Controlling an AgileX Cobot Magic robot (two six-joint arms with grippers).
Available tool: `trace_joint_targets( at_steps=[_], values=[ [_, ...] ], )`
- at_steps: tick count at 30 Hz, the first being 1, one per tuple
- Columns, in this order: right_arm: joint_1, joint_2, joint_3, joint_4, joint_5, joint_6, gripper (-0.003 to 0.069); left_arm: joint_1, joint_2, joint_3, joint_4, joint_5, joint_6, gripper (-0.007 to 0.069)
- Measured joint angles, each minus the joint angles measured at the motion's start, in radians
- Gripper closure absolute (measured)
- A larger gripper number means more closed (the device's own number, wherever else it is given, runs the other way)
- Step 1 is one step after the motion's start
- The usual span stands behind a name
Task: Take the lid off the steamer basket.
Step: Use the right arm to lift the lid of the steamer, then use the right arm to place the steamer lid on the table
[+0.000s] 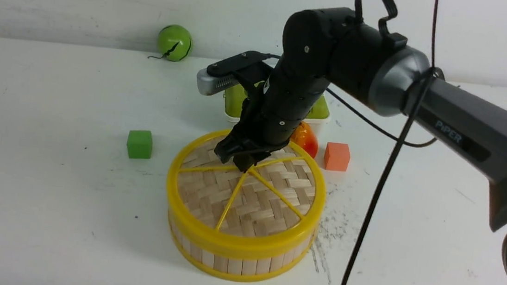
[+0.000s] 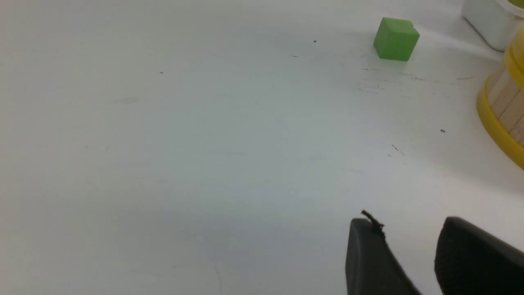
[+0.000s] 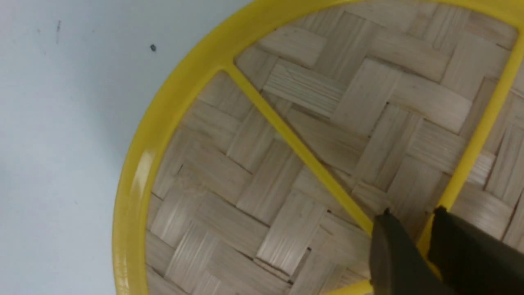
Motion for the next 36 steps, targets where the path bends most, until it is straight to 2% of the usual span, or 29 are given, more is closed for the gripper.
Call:
trace_joint_targets(
  at_steps=[5,8,13,16,19,21,22,26,28,36],
  values=[
    [-0.009,-0.114,-0.033,-0.043,0.107,0.0,0.055,0.0,0.0,0.0,0.0,0.0,0.0,0.0385],
    [-0.024,-0.186,-0.036,-0.078,0.115,0.0,0.055,0.0,0.0,0.0,0.0,0.0,0.0,0.0385],
    [-0.161,-0.389,0.105,-0.092,0.116,0.0,0.055,0.0,0.0,0.0,0.0,0.0,0.0,0.0385],
    [-0.279,-0.508,0.288,-0.092,0.108,0.0,0.055,0.0,0.0,0.0,0.0,0.0,0.0,0.0385],
    [-0.402,-0.617,0.514,-0.091,-0.011,0.0,0.055,0.0,0.0,0.0,0.0,0.0,0.0,0.0385],
    [-0.44,-0.645,0.582,-0.085,-0.074,0.0,0.055,0.0,0.0,0.0,0.0,0.0,0.0,0.0385],
    [-0.475,-0.667,0.694,-0.072,-0.157,0.0,0.055,0.0,0.0,0.0,0.0,0.0,0.0,0.0385],
    [-0.494,-0.666,0.844,-0.053,-0.301,0.0,0.055,0.0,0.0,0.0,0.0,0.0,0.0,0.0385],
    [-0.494,-0.634,0.958,-0.03,-0.436,0.0,0.055,0.0,0.0,0.0,0.0,0.0,0.0,0.0385],
    [-0.494,-0.498,1.041,-0.027,-0.658,0.0,0.055,0.0,0.0,0.0,0.0,0.0,0.0,0.0386]
  ],
)
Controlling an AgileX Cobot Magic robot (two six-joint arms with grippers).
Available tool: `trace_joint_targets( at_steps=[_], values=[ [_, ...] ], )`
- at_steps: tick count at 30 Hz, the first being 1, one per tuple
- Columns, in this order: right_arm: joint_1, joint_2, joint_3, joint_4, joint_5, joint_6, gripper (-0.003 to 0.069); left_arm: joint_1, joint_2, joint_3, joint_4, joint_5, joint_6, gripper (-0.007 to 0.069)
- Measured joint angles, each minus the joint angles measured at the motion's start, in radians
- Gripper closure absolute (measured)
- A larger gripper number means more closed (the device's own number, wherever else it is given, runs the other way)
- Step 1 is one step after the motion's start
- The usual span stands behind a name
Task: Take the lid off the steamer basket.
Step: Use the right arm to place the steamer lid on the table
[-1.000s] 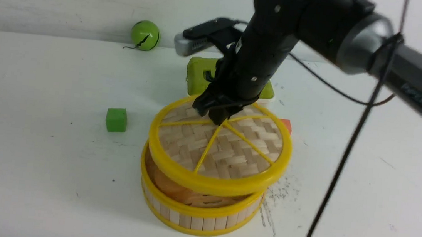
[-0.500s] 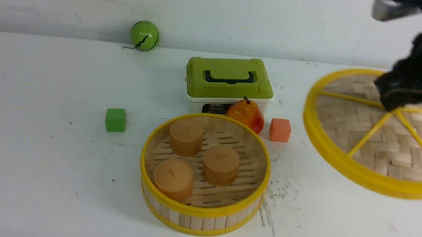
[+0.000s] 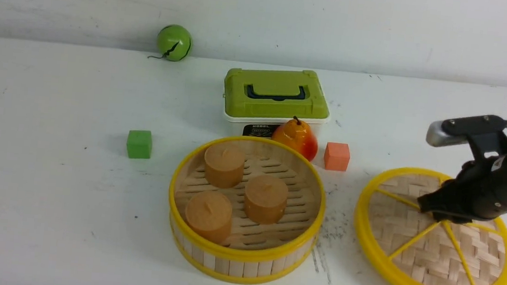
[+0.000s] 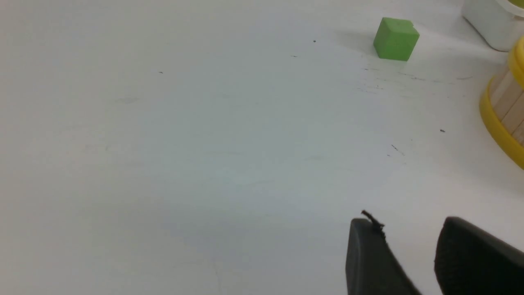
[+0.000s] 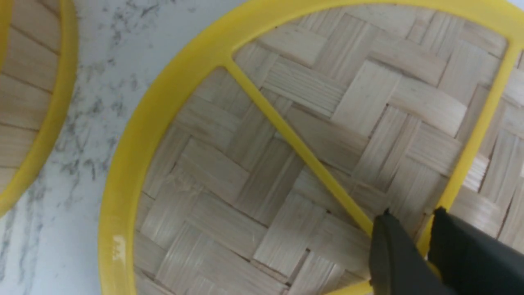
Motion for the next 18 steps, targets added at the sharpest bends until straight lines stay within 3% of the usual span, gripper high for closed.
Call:
trace_joint_targets(
  at_steps=[6,10,13,15,18],
  values=[
    [0.0,0.056,0.0,0.002,-0.052,0.0,0.0548,0.0,0.0,0.0,0.0,0.0,0.0,0.0386],
    [0.0,0.057,-0.004,0.002,-0.053,0.0,0.0503,0.0,0.0,0.0,0.0,0.0,0.0,0.0386],
    [0.0,0.046,-0.05,0.007,0.017,0.002,0.0365,0.0,0.0,0.0,0.0,0.0,0.0,0.0386],
    [0.0,0.017,-0.081,0.022,0.071,0.003,0.0314,0.0,0.0,0.0,0.0,0.0,0.0,0.0386],
    [0.0,-0.082,-0.111,0.054,0.12,0.003,0.0293,0.0,0.0,0.0,0.0,0.0,0.0,0.0386]
  ],
)
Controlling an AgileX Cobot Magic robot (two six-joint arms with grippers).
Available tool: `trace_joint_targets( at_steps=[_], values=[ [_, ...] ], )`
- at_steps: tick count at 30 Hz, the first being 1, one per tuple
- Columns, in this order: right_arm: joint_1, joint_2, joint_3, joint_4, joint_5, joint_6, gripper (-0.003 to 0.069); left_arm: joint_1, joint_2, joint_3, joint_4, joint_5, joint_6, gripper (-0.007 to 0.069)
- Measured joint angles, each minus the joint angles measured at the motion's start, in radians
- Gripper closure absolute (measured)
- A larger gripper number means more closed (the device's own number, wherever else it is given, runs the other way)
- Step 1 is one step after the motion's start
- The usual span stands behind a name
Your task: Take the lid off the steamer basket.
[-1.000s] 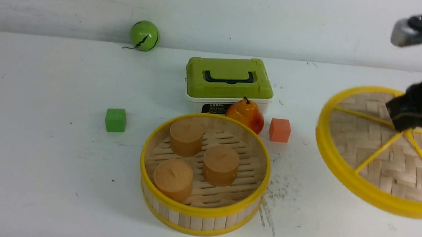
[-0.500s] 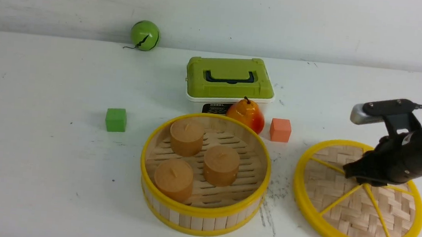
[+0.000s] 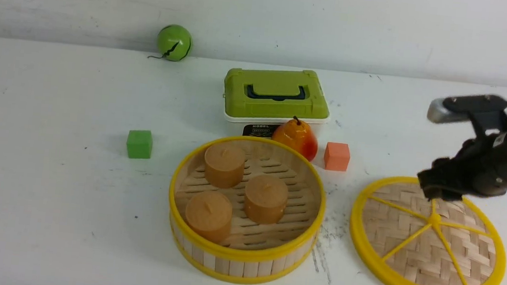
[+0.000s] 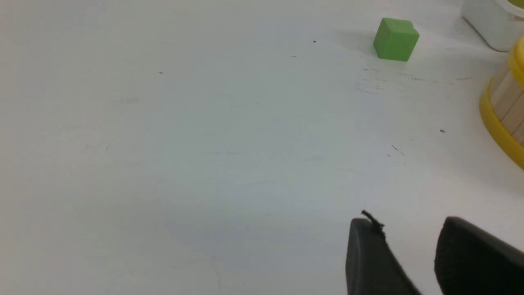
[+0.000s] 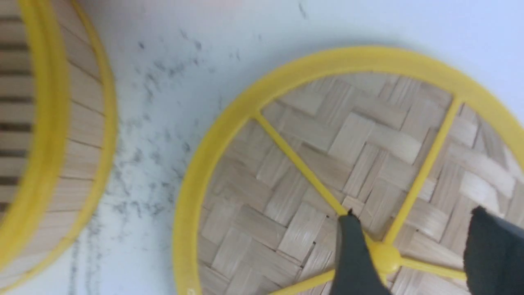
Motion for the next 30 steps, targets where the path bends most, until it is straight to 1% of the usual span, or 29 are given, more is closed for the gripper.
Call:
trace_joint_targets(
  at_steps=[1,2,4,5,6,7,8,9,11,12,14,20,30],
  values=[
    [0.0,-0.009,-0.002,0.003,0.002,-0.001,0.0294,0.0,0.0,0.0,0.0,0.0,0.0,0.0386],
    [0.0,-0.094,-0.003,0.022,0.008,-0.008,0.0311,0.0,0.0,0.0,0.0,0.0,0.0,0.0386],
    [0.0,-0.221,0.003,0.052,0.011,-0.035,0.0371,0.0,0.0,0.0,0.0,0.0,0.0,0.0385],
    [0.0,-0.221,0.005,0.055,0.01,-0.038,0.0378,0.0,0.0,0.0,0.0,0.0,0.0,0.0385],
    [0.0,-0.315,0.023,0.081,0.007,-0.065,0.0441,0.0,0.0,0.0,0.0,0.0,0.0,0.0385],
    [0.0,-0.326,0.03,0.084,0.005,-0.069,0.0449,0.0,0.0,0.0,0.0,0.0,0.0,0.0385],
    [0.0,-0.44,0.069,0.113,-0.002,-0.102,0.0529,0.0,0.0,0.0,0.0,0.0,0.0,0.0385],
    [0.0,-0.451,0.079,0.119,-0.004,-0.11,0.0547,0.0,0.0,0.0,0.0,0.0,0.0,0.0385],
    [0.0,-0.602,0.156,0.155,-0.019,-0.143,0.0651,0.0,0.0,0.0,0.0,0.0,0.0,0.0385],
    [0.0,-0.623,0.168,0.159,-0.024,-0.146,0.0664,0.0,0.0,0.0,0.0,0.0,0.0,0.0385],
    [0.0,-0.731,0.239,0.177,-0.038,-0.156,0.068,0.0,0.0,0.0,0.0,0.0,0.0,0.0385],
    [0.0,-0.933,0.348,0.183,-0.046,-0.16,0.0681,0.0,0.0,0.0,0.0,0.0,0.0,0.0385],
    [0.0,-0.997,0.366,0.185,-0.02,-0.16,0.0681,0.0,0.0,0.0,0.0,0.0,0.0,0.0385]
  ],
)
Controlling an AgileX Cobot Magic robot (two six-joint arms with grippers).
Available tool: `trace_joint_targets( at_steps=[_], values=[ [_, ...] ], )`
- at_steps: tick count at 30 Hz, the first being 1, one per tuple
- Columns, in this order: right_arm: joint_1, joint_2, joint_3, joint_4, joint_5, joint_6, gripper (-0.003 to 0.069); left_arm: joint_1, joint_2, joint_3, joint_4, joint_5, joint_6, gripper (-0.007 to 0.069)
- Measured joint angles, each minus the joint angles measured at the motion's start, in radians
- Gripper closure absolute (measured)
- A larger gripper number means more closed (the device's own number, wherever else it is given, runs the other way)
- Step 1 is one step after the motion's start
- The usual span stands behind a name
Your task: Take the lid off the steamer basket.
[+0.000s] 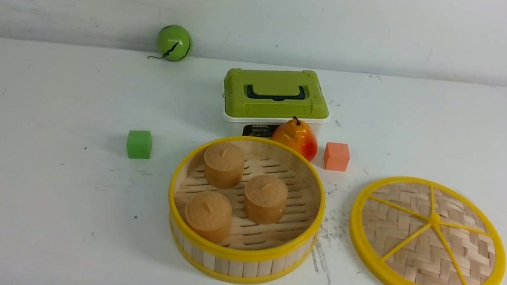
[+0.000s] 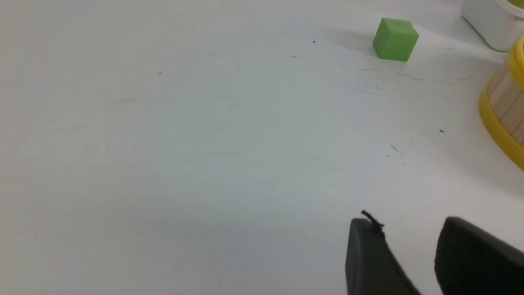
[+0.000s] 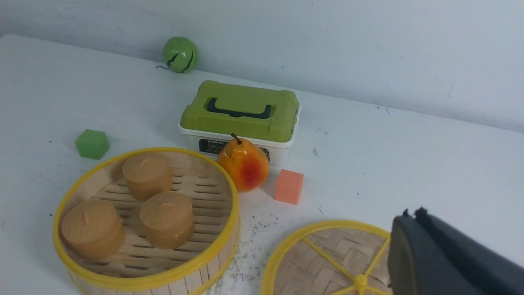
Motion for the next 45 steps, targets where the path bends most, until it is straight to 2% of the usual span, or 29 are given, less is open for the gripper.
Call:
trace_joint_targets(
  at_steps=[16,21,23,26,29,32,38,45],
  values=[
    [0.0,0.0,0.007,-0.003,-0.014,0.0,0.0673,0.0,0.0,0.0,0.0,0.0,0.0,0.0385],
    [0.0,-0.052,0.141,-0.063,-0.133,0.01,0.0673,0.0,0.0,0.0,0.0,0.0,0.0,0.0385],
    [0.0,-0.101,0.234,-0.137,-0.201,0.049,0.0673,0.0,0.0,0.0,0.0,0.0,0.0,0.0385],
    [-0.015,-0.2,0.394,-0.282,-0.323,0.188,0.0673,0.0,0.0,0.0,0.0,0.0,0.0,0.0385],
    [-0.071,-0.296,0.539,-0.397,-0.401,0.352,0.0673,0.0,0.0,0.0,0.0,0.0,0.0,0.0385],
    [-0.134,-0.397,0.658,-0.455,-0.408,0.474,0.0673,0.0,0.0,0.0,0.0,0.0,0.0,0.0385],
    [-0.173,-0.573,0.813,-0.452,-0.346,0.522,0.0673,0.0,0.0,0.0,0.0,0.0,0.0,0.0385],
    [-0.173,-0.622,0.825,-0.43,-0.216,0.523,0.0673,0.0,0.0,0.0,0.0,0.0,0.0,0.0385]
  ],
)
